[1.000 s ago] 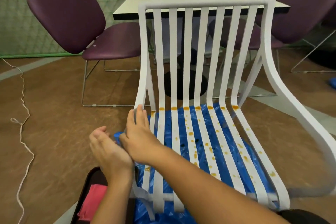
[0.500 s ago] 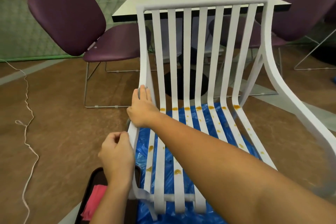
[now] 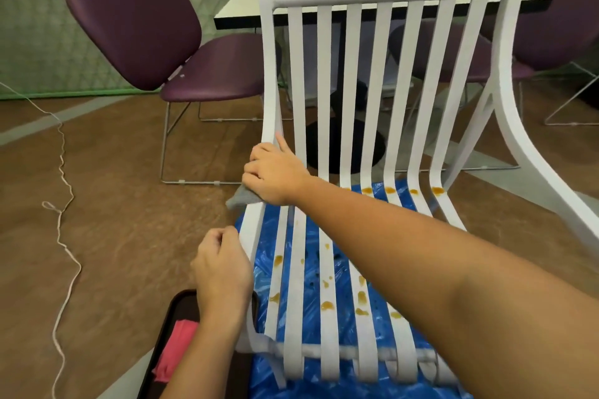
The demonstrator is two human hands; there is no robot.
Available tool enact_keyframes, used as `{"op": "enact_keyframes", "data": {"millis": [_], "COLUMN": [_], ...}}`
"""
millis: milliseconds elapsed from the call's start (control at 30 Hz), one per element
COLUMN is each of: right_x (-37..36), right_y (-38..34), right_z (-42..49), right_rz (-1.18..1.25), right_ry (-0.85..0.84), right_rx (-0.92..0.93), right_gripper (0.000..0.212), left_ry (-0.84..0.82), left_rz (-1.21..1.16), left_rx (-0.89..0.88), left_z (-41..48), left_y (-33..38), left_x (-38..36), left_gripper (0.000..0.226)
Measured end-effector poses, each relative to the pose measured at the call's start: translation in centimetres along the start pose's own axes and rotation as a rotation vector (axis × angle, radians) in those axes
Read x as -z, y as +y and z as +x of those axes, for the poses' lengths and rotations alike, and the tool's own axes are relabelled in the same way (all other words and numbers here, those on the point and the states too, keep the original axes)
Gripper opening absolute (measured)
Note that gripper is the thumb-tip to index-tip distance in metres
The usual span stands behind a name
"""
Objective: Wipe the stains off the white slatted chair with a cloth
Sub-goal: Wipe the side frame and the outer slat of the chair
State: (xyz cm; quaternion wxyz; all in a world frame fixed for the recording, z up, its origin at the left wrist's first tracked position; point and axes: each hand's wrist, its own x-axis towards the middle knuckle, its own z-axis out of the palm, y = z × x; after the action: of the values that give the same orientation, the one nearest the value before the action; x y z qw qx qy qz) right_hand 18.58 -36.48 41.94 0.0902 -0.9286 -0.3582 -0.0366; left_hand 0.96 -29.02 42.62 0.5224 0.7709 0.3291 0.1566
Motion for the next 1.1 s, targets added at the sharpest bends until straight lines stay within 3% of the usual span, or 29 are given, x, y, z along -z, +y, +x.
{"op": "enact_keyframes", "data": {"millis": [133,267,367,467,600,733,900,1033,1100], "right_x": [0.4,-0.9,-0.6,0.7,0.7,-0.2,-1.7,-1.3,-0.5], "right_y": [-2.5,-5.5,-5.5,-3.3,-0.5,-2.4,-6.9,-6.0,-3.8], "right_z": [-1.1,-7.3,-8.3,-4.5,0.9,0.0,-9.5,-8.5,-5.4], "right_rz": [0.087,0.378,0.428,0.379,0.284,0.309,0.581,0.405,0.341], "right_ry": [0.044,0.077,0.016,-0.043,0.023,0.121,0.219,0.157,0.094], "right_rx": [-0.032,0.133,0.207,0.083,-0.16,-0.25,0.011,0.175,0.121], "right_gripper": [0.046,0.032,0.03,0.042,0.041,0.041,0.031,0.034,0.043], "left_ry": [0.081,0.129,0.134,0.113,0.081,0.06,0.042,0.035,0.029], "left_rz": [-0.029,-0.079,-0.099,-0.082,-0.085,-0.071,-0.101,-0.094,-0.088], "left_rx": [0.027,-0.005,-0.036,-0.032,-0.008,0.008,-0.004,0.033,0.033], "left_z": [0.2,0.2,0.3,0.4,0.4,0.6,0.9,0.7,0.5], "left_y": [-0.1,-0.4,-0.6,-0.8,-0.9,-0.7,-0.7,-0.7,-0.5], "left_x": [-0.1,-0.3,-0.4,-0.5,-0.3,-0.4,-0.4,-0.4,-0.4], "left_gripper": [0.024,0.025,0.029,0.036,0.039,0.045,0.048,0.047,0.039]}}
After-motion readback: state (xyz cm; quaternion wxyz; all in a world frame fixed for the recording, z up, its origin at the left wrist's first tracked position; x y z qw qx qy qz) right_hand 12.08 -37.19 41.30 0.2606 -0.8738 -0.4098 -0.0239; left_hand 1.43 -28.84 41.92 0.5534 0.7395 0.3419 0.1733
